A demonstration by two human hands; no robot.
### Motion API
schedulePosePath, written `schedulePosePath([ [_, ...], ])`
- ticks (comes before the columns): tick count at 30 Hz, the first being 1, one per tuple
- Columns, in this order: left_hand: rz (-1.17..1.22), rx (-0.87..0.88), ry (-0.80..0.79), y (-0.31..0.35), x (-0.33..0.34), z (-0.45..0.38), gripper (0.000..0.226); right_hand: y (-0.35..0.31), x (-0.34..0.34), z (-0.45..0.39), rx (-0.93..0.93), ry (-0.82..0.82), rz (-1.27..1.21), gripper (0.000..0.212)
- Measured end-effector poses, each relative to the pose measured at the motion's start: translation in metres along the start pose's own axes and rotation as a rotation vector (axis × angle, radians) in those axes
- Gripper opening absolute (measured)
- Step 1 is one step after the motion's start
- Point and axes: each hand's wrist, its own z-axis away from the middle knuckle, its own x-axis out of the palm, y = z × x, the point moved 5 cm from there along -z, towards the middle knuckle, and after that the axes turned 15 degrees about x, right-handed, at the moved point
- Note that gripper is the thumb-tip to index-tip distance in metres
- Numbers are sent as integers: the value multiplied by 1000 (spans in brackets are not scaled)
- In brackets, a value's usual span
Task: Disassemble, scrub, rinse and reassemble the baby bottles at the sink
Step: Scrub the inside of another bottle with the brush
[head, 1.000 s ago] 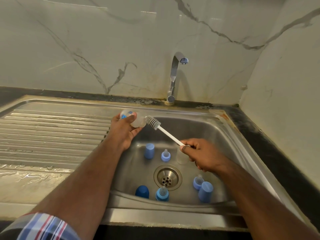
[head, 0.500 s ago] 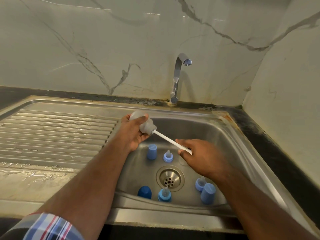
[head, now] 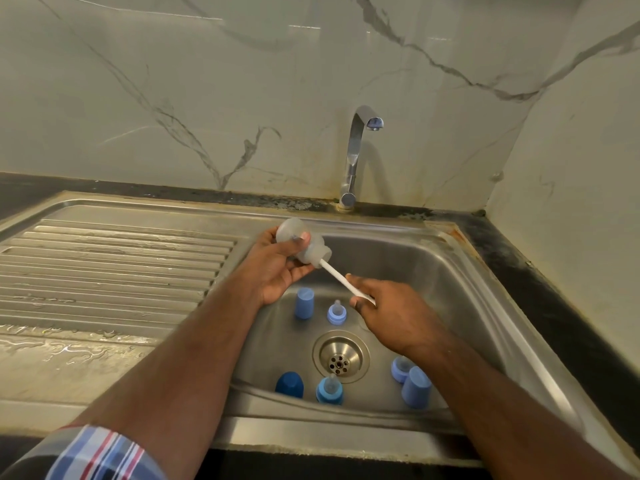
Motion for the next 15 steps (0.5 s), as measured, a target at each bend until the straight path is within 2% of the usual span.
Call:
schedulePosePath([
  [5, 37, 58, 4, 4, -6, -2, 50, 5, 3, 3, 79, -197, -352, 36],
  [7, 40, 68, 7, 5, -8, -2, 50, 6, 1, 5, 125, -225, -437, 35],
  [12, -1, 48, -19, 4, -7, -3, 49, -9, -5, 9, 6, 34, -42, 46],
  [15, -29, 41, -55, 3, -1, -1, 55, -16, -1, 11, -13, 14, 46, 46],
])
